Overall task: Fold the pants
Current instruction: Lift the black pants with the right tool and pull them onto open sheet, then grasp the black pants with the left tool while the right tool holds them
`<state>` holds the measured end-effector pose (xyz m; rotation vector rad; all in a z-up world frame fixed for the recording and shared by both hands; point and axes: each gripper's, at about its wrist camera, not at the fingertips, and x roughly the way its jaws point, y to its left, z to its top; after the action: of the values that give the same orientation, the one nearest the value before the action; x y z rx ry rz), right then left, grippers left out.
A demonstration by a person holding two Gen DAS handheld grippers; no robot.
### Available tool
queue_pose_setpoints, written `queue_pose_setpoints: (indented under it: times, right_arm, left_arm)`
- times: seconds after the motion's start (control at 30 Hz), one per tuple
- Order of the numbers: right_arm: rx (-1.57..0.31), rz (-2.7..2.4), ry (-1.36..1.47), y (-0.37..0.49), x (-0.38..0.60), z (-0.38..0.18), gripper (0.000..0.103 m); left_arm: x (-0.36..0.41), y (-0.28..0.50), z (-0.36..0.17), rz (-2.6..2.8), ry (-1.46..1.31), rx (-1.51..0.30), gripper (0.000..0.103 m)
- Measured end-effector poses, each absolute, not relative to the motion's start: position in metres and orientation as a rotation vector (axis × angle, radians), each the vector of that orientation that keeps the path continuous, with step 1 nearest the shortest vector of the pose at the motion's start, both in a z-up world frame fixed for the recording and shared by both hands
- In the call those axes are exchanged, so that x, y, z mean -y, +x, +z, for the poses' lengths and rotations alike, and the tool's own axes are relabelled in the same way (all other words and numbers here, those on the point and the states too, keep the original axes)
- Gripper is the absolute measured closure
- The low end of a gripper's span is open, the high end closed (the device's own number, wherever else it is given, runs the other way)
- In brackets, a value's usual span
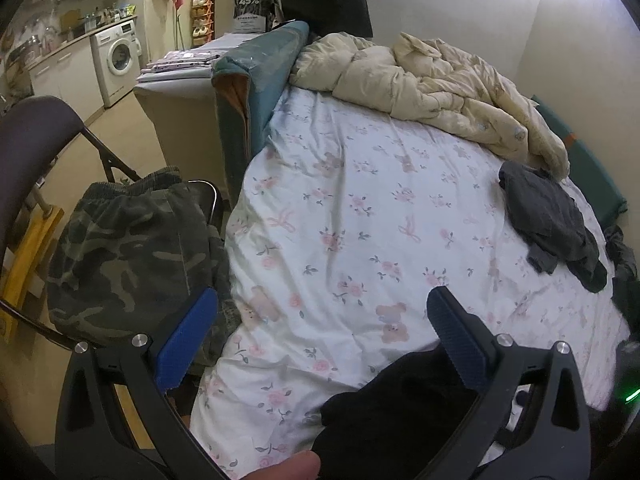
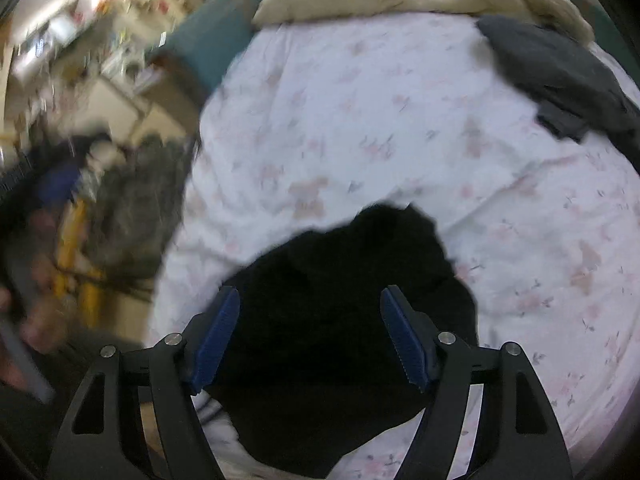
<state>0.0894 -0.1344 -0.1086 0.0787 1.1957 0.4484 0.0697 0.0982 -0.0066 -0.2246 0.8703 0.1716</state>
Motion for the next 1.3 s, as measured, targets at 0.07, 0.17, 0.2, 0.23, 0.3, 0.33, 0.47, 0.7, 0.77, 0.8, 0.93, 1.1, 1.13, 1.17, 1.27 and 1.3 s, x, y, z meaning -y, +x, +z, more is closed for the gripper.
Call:
queue_pose_setpoints:
  times: [0.07, 0.17, 0.2, 0.23, 0.3, 0.33, 0.47, 0.7, 0.77, 0.8, 0.93, 1.1, 1.13, 1.17, 1.27, 1.3]
  right_arm:
    - [-1.230, 0.404, 0.023, 0.091, 0.130, -0.132, 0.028]
    - [-1.320, 0.333, 0.113, 0.103, 0.144, -0.168, 0.028]
    - [-1.333, 0.325, 0.187, 0.108, 0.154, -0.176, 0.028]
    - [-1.322, 0.314, 0.253, 0.111, 0.164, -0.176, 0.028]
    - [-1.278, 0.309, 0.334, 0.116, 0.180, -0.170, 0.028]
    - [-1.252, 0.302, 0.346, 0.121, 0.189, -0.163, 0.028]
    - [-1.188, 0.267, 0.188, 0.139, 0.207, -0.143, 0.028]
    - [-1.171, 0.337, 0.156, 0.148, 0.236, -0.153, 0.028]
    - [-1.217, 0.315, 0.228, 0.149, 0.244, -0.166, 0.028]
    - [-1.216, 0.314, 0.252, 0.150, 0.246, -0.167, 0.028]
    - [-1.170, 0.372, 0.198, 0.153, 0.235, -0.158, 0.028]
    - [-1.209, 0.402, 0.206, 0.157, 0.237, -0.169, 0.028]
    - [-1.220, 0.405, 0.202, 0.159, 0.236, -0.173, 0.028]
    - [-1.232, 0.400, 0.195, 0.161, 0.236, -0.177, 0.028]
    - [-1.272, 0.390, 0.163, 0.169, 0.231, -0.192, 0.028]
    - [-1.272, 0.388, 0.165, 0.171, 0.229, -0.196, 0.028]
  left_arm:
    - [-0.101, 0.068, -0.009, 0.181, -0.224, -0.879, 0.000]
    - [-0.106, 0.064, -0.016, 0.191, -0.214, -0.901, 0.000]
    - [-0.106, 0.064, -0.019, 0.185, -0.205, -0.915, 0.000]
    - [-0.105, 0.065, -0.024, 0.173, -0.189, -0.938, 0.000]
    - [-0.100, 0.068, -0.037, 0.139, -0.153, -1.007, 0.000]
    - [-0.096, 0.070, -0.046, 0.115, -0.140, -1.055, 0.000]
    - [-0.071, 0.073, -0.091, -0.030, -0.127, -1.259, 0.000]
    - [-0.016, 0.066, -0.138, -0.214, 0.012, -1.406, 0.015]
    - [0.001, 0.063, -0.143, -0.258, 0.097, -1.395, 0.016]
    - [0.013, 0.061, -0.146, -0.284, 0.160, -1.383, 0.016]
    - [0.035, 0.063, -0.156, -0.319, 0.363, -1.353, 0.016]
    - [0.031, 0.079, -0.155, -0.362, 0.302, -1.355, 0.042]
    - [0.030, 0.081, -0.155, -0.369, 0.280, -1.358, 0.047]
    - [0.031, 0.083, -0.158, -0.370, 0.270, -1.363, 0.059]
    - [0.035, 0.083, -0.162, -0.361, 0.287, -1.353, 0.092]
    - [0.035, 0.082, -0.161, -0.367, 0.277, -1.357, 0.093]
